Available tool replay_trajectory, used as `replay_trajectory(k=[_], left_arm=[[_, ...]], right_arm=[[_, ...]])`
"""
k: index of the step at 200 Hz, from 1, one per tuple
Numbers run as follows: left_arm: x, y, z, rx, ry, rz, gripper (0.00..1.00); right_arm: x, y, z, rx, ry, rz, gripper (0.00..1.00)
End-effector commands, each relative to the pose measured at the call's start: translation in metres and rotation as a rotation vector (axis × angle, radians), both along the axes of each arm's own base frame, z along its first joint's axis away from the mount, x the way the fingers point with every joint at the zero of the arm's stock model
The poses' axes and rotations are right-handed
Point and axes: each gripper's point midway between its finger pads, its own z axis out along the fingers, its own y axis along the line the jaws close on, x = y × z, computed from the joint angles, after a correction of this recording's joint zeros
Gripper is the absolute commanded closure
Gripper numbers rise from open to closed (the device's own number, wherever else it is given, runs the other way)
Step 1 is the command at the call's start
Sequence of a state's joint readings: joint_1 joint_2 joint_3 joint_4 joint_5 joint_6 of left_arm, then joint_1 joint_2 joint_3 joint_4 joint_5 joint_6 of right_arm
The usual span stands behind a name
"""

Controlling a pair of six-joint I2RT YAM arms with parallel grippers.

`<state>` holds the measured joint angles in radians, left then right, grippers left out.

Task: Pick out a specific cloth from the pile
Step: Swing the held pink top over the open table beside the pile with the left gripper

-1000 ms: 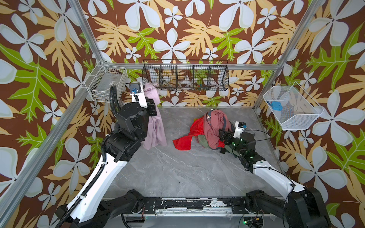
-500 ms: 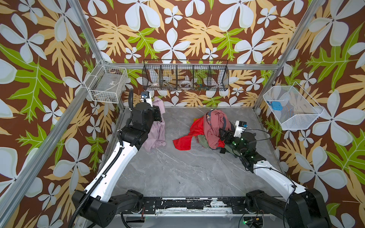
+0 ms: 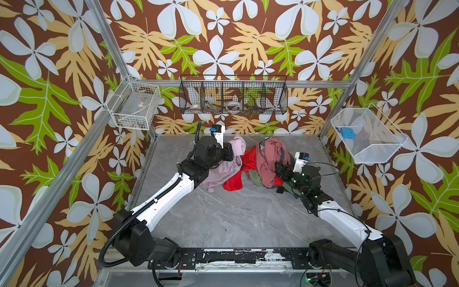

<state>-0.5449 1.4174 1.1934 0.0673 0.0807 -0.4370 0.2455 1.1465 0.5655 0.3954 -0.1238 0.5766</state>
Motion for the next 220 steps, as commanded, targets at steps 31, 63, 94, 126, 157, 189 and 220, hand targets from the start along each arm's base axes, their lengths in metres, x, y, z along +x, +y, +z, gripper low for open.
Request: replay_trajectory(k=[31, 63, 94, 126, 157, 189, 220], left_arm=[[-0.004, -0.027, -0.026, -0.234, 0.079, -0.088, 1.0], [0.002, -0.029, -0.031, -0.203, 0.081, -0.079, 1.0], [0.005, -0.001, -0.004, -0.096, -0.01, 0.016, 1.0], [0.006, 0.053, 0.018, -0.08, -0.042, 0.123, 1.0], [-0.001, 0.113, 0.026, 0.053, -0.064, 0.273, 1.0], [-0.02, 0.169, 0.045, 0.151, -0.09, 0.405, 1.0], [-0.042, 0.201, 0.072, 0.261, -0.12, 0.494, 1.0]], right_arm=[[0.0, -0.001, 0.002, 0.009, -0.007, -0.01, 0.22], [0.0, 0.002, 0.001, 0.013, 0.0, 0.003, 0.23], [-0.001, 0.0, 0.002, 0.006, -0.001, -0.004, 0.23], [-0.001, 0.001, 0.005, 0.008, -0.009, -0.003, 0.23], [0.0, 0.002, 0.009, -0.003, -0.017, 0.0, 0.23], [0.0, 0.001, 0.014, -0.016, -0.025, -0.004, 0.23], [0.0, 0.002, 0.016, -0.018, -0.027, -0.002, 0.23]])
